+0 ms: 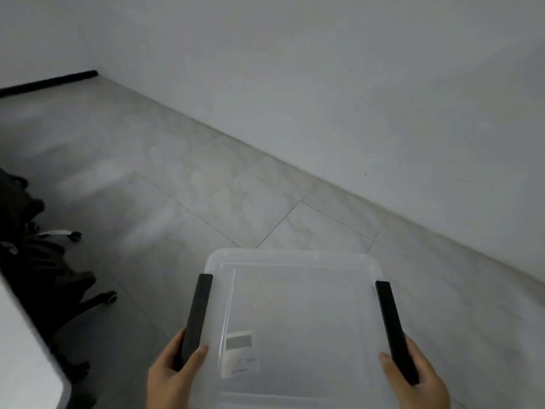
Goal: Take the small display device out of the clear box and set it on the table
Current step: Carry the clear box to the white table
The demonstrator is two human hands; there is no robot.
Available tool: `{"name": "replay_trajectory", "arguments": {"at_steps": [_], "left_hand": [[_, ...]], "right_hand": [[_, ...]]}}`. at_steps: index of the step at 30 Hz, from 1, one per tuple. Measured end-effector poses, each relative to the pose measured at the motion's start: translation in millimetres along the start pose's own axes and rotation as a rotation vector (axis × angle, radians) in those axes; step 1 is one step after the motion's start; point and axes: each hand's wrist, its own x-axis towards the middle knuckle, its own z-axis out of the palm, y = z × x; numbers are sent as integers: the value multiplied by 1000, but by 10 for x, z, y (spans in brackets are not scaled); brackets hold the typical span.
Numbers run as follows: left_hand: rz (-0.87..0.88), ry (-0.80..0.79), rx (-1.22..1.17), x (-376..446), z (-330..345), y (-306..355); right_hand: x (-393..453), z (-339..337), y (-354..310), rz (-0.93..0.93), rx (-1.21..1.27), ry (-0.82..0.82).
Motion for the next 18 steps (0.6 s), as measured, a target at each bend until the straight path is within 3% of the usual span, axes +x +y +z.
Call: {"name": "replay_trajectory", "arguments": {"at_steps": [8, 13, 18], "left_hand": [[-64, 90, 31, 1664, 1236, 323], [-66, 210, -32, 2725, 1888, 738], [-85, 414, -115, 3674, 2110, 1069]], "right_hand": [[1971, 843, -531, -17, 25, 17], [3384, 1491, -1410, -126, -11, -139], [4376, 2424, -2325, -217, -25, -420]]}}
